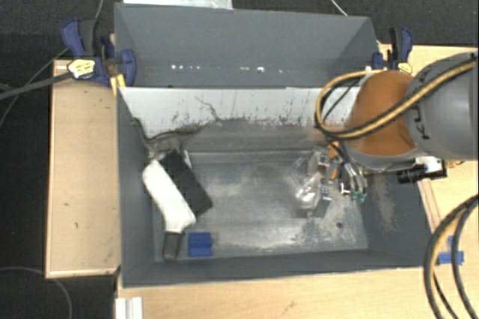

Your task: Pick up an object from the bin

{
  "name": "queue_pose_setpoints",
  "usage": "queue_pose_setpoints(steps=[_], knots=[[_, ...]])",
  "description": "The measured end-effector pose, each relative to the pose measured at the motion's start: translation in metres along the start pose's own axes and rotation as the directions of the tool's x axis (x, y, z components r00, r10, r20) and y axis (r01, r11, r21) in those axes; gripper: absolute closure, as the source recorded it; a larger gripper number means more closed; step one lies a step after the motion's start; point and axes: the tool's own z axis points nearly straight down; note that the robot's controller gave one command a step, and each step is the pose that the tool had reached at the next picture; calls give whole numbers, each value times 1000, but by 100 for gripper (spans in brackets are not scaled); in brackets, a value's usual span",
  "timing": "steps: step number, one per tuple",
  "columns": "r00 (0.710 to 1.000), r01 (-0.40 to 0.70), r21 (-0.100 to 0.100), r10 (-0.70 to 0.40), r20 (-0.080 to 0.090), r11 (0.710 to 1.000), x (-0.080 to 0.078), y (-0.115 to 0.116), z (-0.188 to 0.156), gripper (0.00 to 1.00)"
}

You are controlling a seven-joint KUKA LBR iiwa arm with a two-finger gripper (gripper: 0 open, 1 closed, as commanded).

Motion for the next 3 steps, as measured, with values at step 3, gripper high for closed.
queue_pose_setpoints(steps=[3], knots=[[999,46,-1,-46,-1,999,-1,-2,-4,100]])
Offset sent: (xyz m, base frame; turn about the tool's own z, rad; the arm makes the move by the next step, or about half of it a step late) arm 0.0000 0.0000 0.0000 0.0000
